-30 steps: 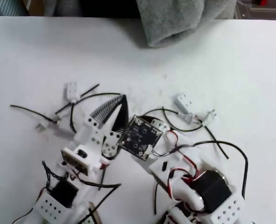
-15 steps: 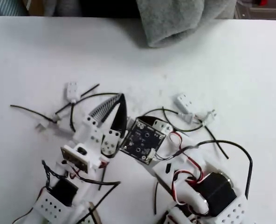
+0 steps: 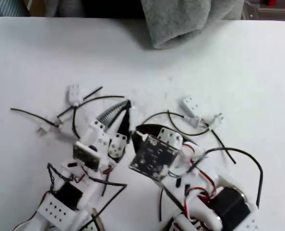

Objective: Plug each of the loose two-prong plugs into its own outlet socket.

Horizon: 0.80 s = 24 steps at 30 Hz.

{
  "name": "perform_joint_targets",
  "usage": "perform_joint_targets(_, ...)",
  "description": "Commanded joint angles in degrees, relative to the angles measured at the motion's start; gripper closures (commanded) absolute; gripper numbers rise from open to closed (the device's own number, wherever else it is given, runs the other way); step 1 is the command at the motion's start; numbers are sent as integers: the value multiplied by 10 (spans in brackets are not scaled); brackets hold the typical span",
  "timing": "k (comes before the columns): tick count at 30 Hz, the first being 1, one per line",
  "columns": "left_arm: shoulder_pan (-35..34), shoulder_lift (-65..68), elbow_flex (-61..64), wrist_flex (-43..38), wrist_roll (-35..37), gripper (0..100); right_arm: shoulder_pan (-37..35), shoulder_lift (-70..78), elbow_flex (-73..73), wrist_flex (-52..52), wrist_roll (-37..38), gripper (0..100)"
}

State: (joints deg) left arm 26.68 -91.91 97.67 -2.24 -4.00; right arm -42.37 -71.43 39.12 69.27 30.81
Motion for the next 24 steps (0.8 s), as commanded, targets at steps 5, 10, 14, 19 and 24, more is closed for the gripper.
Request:
perform_joint_targets(5,-44,-1,-3,-4,-2,976,15,-4,-2,-18,5,981)
perform_joint_targets(10,-58,-1,-3,0,-2,976,69,-5,0,-15,5,981)
perform_joint_targets(14,-87,-1,-3,0,-2,976,94,-9,1,-6,5,981)
perform_joint_targets(19,-99,-1,-3,0,-2,976,95,-9,1,1,5,981)
perform_joint_targets(24,-99,-1,-3,0,-2,976,96,-9,1,1,5,981)
